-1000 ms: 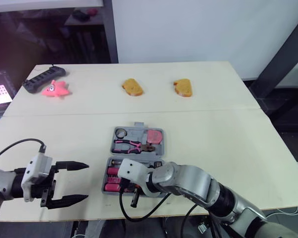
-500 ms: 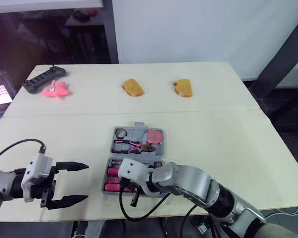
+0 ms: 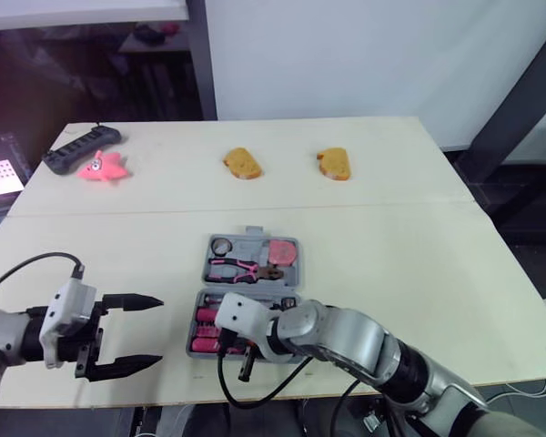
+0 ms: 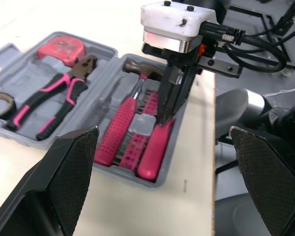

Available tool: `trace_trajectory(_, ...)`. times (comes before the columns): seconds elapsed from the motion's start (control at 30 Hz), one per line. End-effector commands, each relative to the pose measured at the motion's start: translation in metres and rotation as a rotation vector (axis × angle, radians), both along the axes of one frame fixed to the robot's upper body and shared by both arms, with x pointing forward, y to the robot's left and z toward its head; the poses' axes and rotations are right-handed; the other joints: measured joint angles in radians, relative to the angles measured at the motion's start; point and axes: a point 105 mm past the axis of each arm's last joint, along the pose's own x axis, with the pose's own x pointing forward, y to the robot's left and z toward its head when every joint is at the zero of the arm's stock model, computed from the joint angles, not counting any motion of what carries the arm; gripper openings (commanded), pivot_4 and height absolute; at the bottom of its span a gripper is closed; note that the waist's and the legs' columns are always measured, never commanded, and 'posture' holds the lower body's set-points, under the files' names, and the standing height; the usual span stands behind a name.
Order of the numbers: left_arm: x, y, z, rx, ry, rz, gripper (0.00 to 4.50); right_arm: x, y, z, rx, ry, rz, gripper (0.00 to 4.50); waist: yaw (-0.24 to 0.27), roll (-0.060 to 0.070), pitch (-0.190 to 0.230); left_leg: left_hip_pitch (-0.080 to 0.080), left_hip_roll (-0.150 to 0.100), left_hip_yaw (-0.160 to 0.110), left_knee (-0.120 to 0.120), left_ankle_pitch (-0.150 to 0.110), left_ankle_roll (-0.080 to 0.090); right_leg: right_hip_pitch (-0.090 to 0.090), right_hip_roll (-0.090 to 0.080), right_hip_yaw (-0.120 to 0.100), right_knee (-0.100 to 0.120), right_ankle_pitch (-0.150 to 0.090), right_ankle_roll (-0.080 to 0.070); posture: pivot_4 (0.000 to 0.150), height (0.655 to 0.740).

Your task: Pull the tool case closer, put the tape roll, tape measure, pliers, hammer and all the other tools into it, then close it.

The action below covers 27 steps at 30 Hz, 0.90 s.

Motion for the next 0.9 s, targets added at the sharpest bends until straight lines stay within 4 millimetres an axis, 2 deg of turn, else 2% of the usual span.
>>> trace_trajectory(0.03,0.003,0.001,0.002,-0.018,-0.007,0.022,4.5,0.01,-0.006,0.03,0.103,-0.066,-0.001,0.04,0.003,0.0,0.001,-0.001,0.0,0.0,0.0,0.0,0.0,-0.001,0.0,0.0,0.0,0.0,0.0,0.15,0.74)
trace_trajectory(0.13,0.014,0.002,0.005,-0.057,-0.008,0.076,4.5,0.015,-0.006,0.071,0.241,-0.165,0.058,0.04,0.006,0.0,0.001,-0.005,0.0,0.0,0.002,0.0,0.0,-0.003,0.0,0.0,0.0,0.0,0.0,0.15,0.74)
trace_trajectory(0.2,0.029,0.005,0.006,-0.083,-0.026,0.15,4.5,0.012,-0.011,0.101,0.363,-0.198,0.095,0.04,0.009,0.0,0.001,-0.005,0.0,-0.001,0.002,0.0,0.0,-0.003,0.0,-0.001,0.0,0.0,0.0,0.15,0.74)
trace_trajectory(0.3,0.045,0.007,0.003,-0.093,-0.046,0.217,4.5,0.021,-0.029,0.111,0.415,-0.199,0.037,0.04,0.009,0.0,0.001,-0.005,0.0,-0.002,0.002,0.0,0.0,-0.002,0.0,-0.002,0.0,0.0,0.0,0.15,0.74)
trace_trajectory(0.33,0.051,0.008,0.002,-0.109,-0.037,0.256,4.5,0.028,-0.036,0.11,0.422,-0.189,-0.012,0.04,0.008,0.0,0.001,-0.005,0.0,-0.002,0.002,0.0,0.0,-0.002,0.0,-0.002,0.0,0.0,0.0,0.15,0.74)
trace_trajectory(0.43,0.077,0.011,-0.004,-0.168,-0.008,0.399,4.5,0.057,-0.085,0.08,0.308,-0.213,-0.231,0.04,0.02,0.0,0.001,-0.005,-0.001,-0.002,0.002,0.0,0.0,-0.002,-0.001,-0.002,0.0,0.0,0.0,0.15,0.74)
trace_trajectory(0.53,0.096,0.01,-0.023,-0.137,0.011,0.484,3.63,0.068,-0.124,0.051,0.195,-0.223,-0.369,0.0,0.033,0.0,0.001,-0.005,-0.001,-0.002,0.003,0.0,0.0,-0.002,-0.001,-0.002,-0.001,0.0,0.001,0.15,0.74)
trace_trajectory(0.67,0.111,0.003,-0.037,-0.117,0.012,0.51,1.44,0.076,-0.15,0.027,0.089,-0.239,-0.457,0.0,0.03,0.0,0.001,-0.005,-0.001,-0.002,0.003,0.0,0.0,-0.002,0.0,-0.001,0.0,0.001,0.001,0.15,0.74)
trace_trajectory(0.73,0.126,-0.007,-0.053,-0.093,0.019,0.537,0.33,0.08,-0.169,0.012,-0.003,-0.244,-0.508,0.0,0.033,0.001,0.001,-0.005,-0.001,-0.002,0.003,0.0,0.0,-0.002,0.0,-0.001,0.001,0.001,0.001,0.15,0.74)
trace_trajectory(0.77,0.13,-0.011,-0.058,-0.087,0.018,0.541,0.07,0.082,-0.173,0.008,-0.026,-0.245,-0.518,0.0,0.036,0.001,0.001,-0.005,-0.001,-0.002,0.004,0.0,0.0,-0.001,0.0,-0.001,0.001,0.001,0.001,0.15,0.74)
trace_trajectory(0.83,0.134,-0.016,-0.064,-0.076,0.021,0.527,0.07,0.083,-0.175,0.003,-0.059,-0.244,-0.517,0.0,0.036,0.0,0.001,-0.005,-0.002,-0.002,0.005,0.0,0.0,-0.001,0.0,-0.001,0.0,0.002,0.003,0.15,0.74)
trace_trajectory(0.9,0.128,-0.023,-0.078,-0.027,0.063,0.481,0.07,0.082,-0.171,-0.005,-0.08,-0.216,-0.514,0.0,0.031,0.0,0.001,-0.005,-0.002,-0.002,0.004,0.0,0.0,-0.001,-0.001,-0.001,0.0,0.002,0.003,0.15,0.74)
